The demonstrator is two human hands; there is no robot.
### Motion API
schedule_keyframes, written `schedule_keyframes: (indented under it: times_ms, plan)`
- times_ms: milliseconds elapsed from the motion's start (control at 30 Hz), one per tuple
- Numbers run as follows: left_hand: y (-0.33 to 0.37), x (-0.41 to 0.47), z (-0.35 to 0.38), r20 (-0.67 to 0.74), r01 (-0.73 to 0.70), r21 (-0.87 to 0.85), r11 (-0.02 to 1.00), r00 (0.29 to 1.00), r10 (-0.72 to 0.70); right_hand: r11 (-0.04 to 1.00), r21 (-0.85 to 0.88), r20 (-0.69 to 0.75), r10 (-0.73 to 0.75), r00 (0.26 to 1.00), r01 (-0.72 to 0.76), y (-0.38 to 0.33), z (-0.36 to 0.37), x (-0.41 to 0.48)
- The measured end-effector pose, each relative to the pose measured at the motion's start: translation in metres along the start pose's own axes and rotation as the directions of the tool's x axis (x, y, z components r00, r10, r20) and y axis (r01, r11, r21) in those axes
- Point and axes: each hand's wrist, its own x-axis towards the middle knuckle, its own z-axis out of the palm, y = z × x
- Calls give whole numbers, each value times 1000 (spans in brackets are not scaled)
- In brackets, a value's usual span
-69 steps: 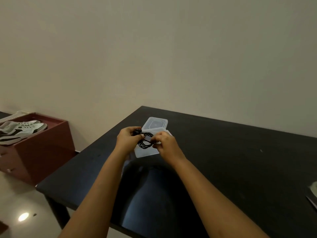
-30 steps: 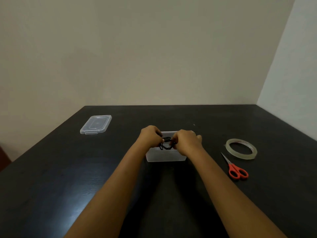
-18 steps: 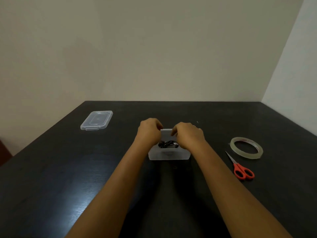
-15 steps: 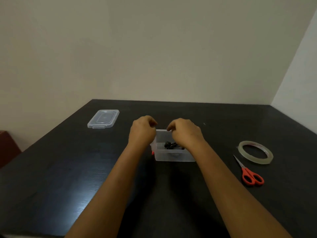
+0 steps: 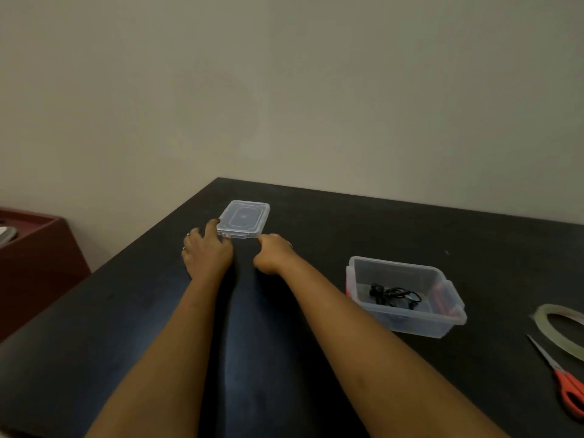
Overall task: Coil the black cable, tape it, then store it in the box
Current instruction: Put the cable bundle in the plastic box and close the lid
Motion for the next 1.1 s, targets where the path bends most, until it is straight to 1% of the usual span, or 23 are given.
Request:
schedule_keyframes:
  times_ms: [100, 167, 233, 333, 400, 467, 533, 600, 633, 667, 700, 733, 767, 800, 833, 900, 933, 967, 1000, 1033, 1067, 1100]
  plan:
    - [-9, 25, 3, 22, -6, 17, 1000, 1000, 5, 1000, -9, -38, 17, 999, -18, 1, 10, 26]
    - [-15, 37, 8, 69, -31, 28, 999, 997, 29, 995, -96, -29, 11, 1000, -14, -1, 17, 38]
    - [-16, 43, 12, 116, -63, 72, 995, 992, 55, 987, -163, -67, -5, 998, -6, -2, 26, 45]
    - [-14, 41, 13, 176, -90, 134, 987, 982, 65, 991, -137, -193, -37, 981, 11, 0, 37, 42]
    - [-13, 38, 9, 179, -101, 108, 989, 980, 80, 992, -116, -251, -84, 964, 56, 3, 42, 34]
    - [-12, 33, 3, 169, -159, 68, 985, 975, 146, 992, -74, -260, -115, 959, 99, 4, 45, 25]
    - [-7, 21, -3, 173, -190, 2, 982, 967, 187, 991, -10, -257, -130, 958, 131, 6, 48, 15]
    - [-1, 4, -7, 155, -178, -90, 980, 969, 191, 984, 50, -265, -154, 952, 173, 9, 50, 3]
    - [3, -5, -8, 132, -151, -187, 971, 975, 177, 975, 85, -275, -176, 945, 206, 9, 49, -3]
    - [7, -14, -8, 105, -105, -331, 938, 984, 147, 963, 124, -290, -195, 937, 239, 10, 49, -9]
    - [12, -24, -10, 87, -48, -480, 876, 991, 102, 950, 176, -332, -188, 924, 257, 12, 47, -16]
    - [16, -31, -11, 73, 7, -603, 798, 996, 46, 939, 220, -384, -165, 908, 263, 12, 43, -22]
    - [21, -37, -13, 63, 48, -683, 729, 998, -7, 922, 285, -425, -125, 897, 263, 12, 41, -28]
    - [26, -45, -16, 58, 69, -729, 681, 998, -39, 919, 282, -483, -114, 868, 277, 16, 37, -38]
    - [31, -51, -21, 60, 77, -758, 647, 997, -48, 921, 244, -555, -125, 822, 305, 19, 32, -47]
    - [46, -59, -33, 68, 54, -809, 585, 998, 3, 898, 254, -693, -90, 716, 358, 29, 10, -67]
    - [55, -60, -39, 66, 24, -815, 579, 996, 51, 898, 241, -761, -61, 646, 368, 34, -5, -77]
    - [66, -62, -45, 67, -16, -800, 600, 991, 116, 902, 231, -817, -23, 576, 364, 40, -23, -87]
    - [78, -65, -50, 79, -51, -782, 621, 980, 180, 907, 247, -845, 31, 533, 340, 48, -42, -97]
    - [92, -70, -55, 107, -78, -758, 647, 964, 242, 905, 291, -852, 98, 515, 309, 58, -61, -105]
    - [107, -75, -57, 140, -102, -740, 664, 943, 302, 890, 360, -833, 171, 527, 279, 70, -80, -115]
    - [120, -79, -56, 176, -131, -715, 687, 917, 357, 870, 431, -792, 238, 562, 240, 83, -95, -123]
